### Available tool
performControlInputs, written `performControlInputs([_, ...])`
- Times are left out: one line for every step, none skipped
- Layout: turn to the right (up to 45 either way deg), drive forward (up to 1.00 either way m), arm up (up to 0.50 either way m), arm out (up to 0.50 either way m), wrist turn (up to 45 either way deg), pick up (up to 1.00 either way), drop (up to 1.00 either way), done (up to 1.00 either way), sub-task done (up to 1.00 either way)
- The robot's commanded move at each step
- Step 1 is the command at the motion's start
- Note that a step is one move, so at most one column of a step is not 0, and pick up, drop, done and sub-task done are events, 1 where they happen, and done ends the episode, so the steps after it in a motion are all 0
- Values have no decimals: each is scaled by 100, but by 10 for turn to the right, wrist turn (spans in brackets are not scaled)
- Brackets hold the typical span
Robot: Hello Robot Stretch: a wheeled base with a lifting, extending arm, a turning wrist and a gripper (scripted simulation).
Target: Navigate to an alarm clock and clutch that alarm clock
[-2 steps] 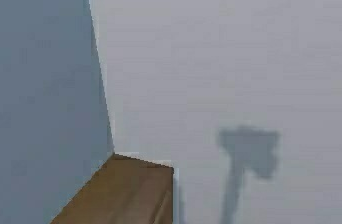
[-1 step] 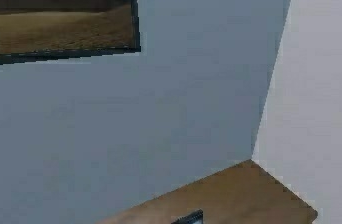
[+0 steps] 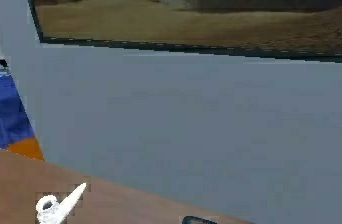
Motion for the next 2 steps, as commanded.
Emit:
performControlInputs([-450, 0, 0, 0, 0, 0, 0, 0, 0])
performControlInputs([-240, 0, 0, 0, 0, 0, 0, 0, 0])
